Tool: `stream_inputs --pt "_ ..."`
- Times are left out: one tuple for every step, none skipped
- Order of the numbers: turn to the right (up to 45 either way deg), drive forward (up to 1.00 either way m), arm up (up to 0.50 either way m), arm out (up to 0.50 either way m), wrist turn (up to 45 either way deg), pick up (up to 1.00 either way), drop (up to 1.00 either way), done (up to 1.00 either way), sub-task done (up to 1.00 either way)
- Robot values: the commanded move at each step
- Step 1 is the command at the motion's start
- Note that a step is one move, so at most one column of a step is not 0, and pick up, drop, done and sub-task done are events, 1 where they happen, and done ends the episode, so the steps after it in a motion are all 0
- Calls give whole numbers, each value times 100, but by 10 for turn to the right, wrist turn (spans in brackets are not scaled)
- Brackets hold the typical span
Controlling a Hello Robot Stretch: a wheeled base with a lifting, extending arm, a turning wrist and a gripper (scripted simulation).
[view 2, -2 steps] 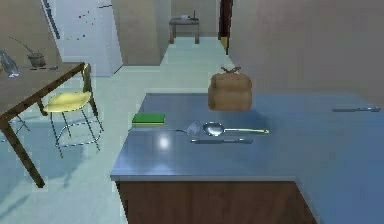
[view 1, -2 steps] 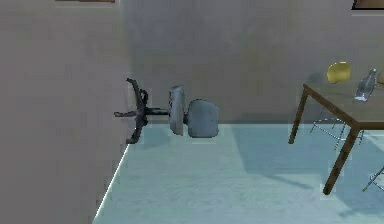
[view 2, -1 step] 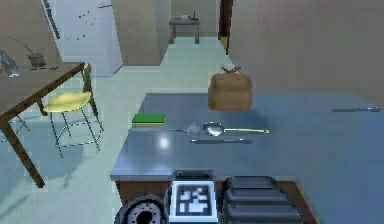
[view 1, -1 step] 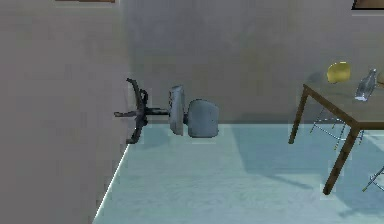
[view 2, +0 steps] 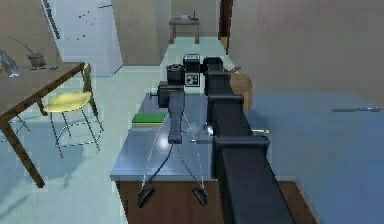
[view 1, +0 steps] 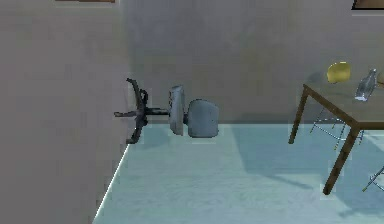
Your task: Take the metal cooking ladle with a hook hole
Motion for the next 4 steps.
stream_inputs --pt "0 0 0 0 450 0 0 0 0" --pt "0 0 0 0 450 0 0 0 0" --pt "0 0 0 0 450 0 0 0 0" --pt "0 0 0 0 450 0 0 0 0"
